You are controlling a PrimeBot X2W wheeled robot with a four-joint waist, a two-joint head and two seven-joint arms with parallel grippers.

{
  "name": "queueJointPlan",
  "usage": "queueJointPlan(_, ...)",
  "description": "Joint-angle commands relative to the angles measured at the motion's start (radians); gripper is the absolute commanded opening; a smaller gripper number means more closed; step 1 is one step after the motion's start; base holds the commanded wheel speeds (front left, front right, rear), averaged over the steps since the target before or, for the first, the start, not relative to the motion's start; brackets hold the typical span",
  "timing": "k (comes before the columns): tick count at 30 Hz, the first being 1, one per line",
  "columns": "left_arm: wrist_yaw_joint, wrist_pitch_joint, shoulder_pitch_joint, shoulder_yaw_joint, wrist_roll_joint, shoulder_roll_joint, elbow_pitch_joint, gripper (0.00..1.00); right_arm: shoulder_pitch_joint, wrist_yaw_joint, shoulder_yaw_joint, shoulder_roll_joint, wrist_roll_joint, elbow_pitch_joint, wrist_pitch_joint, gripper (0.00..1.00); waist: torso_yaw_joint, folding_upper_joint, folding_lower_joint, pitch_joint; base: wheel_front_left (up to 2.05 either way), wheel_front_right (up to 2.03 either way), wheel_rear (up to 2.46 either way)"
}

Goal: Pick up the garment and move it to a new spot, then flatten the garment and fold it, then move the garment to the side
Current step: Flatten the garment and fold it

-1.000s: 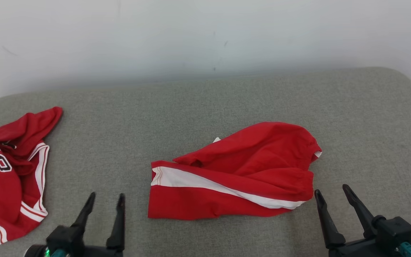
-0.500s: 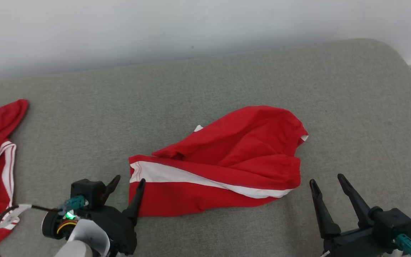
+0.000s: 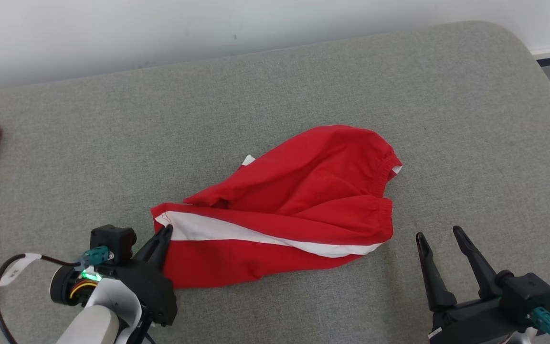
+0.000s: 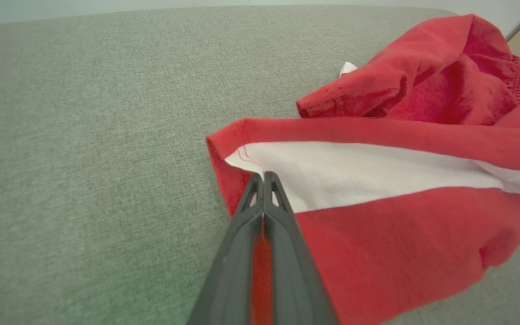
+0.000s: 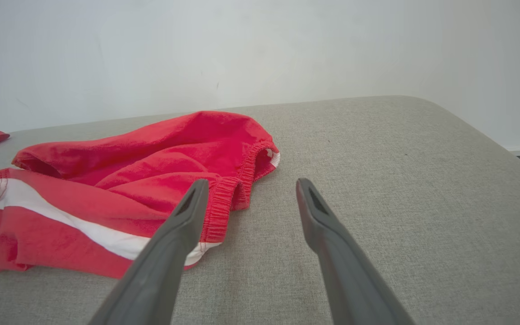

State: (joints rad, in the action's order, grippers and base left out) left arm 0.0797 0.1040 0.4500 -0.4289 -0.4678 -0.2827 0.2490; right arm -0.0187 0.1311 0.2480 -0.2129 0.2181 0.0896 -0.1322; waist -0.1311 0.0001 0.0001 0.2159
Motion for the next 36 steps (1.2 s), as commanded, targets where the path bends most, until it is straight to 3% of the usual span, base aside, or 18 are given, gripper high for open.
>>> queueJointPlan(1, 0.001, -0.006, 0.01, 0.0, -0.001, -0.009, 0.007, 0.0, -0.013, -0.001, 0.001, -0.003, 0.006, -0.002, -0.005, 1.0, -0.001, -0.0001, -0.0001, 0.004, 0.0, 0.0, 0.0)
queueJointPlan(10, 0.011, -0.024, 0.018, -0.004, 0.01, -0.009, -0.033, 0.0, -0.047, -0.001, 0.036, -0.091, 0.058, -0.061, 0.028, 1.0, 0.012, -0.0001, -0.0001, 0.023, 0.0, 0.0, 0.0)
queueJointPlan(17, 0.017, -0.021, 0.026, -0.012, 0.012, -0.011, -0.052, 0.0, -0.132, -0.001, 0.202, -0.191, 0.121, -0.146, 0.043, 1.0, 0.031, -0.0001, -0.0001, 0.037, 0.0, 0.0, 0.0)
queueJointPlan(25, 0.023, -0.033, 0.037, -0.017, 0.01, -0.004, -0.057, 0.0, -0.24, -0.001, 0.365, -0.249, 0.186, -0.264, 0.025, 1.0, 0.055, -0.0001, -0.0001, 0.048, 0.0, 0.0, 0.0)
queueJointPlan(28, 0.027, -0.04, 0.035, -0.014, 0.007, -0.004, -0.062, 0.0, -0.264, -0.001, 0.408, -0.264, 0.214, -0.286, 0.017, 0.18, 0.061, -0.0001, -0.0001, 0.049, 0.0, 0.0, 0.0)
queueJointPlan(29, 0.026, -0.044, 0.031, -0.013, 0.004, -0.004, -0.065, 0.0, -0.269, -0.001, 0.415, -0.271, 0.224, -0.289, 0.013, 0.0, 0.062, -0.0001, -0.0001, 0.049, 0.0, 0.0, 0.0)
queueJointPlan(36, 0.047, -0.059, 0.017, 0.008, 0.003, -0.022, -0.135, 0.0, -0.256, -0.001, 0.403, -0.321, 0.317, -0.205, -0.023, 0.0, 0.065, -0.0001, -0.0001, 0.036, 0.0, 0.0, 0.0)
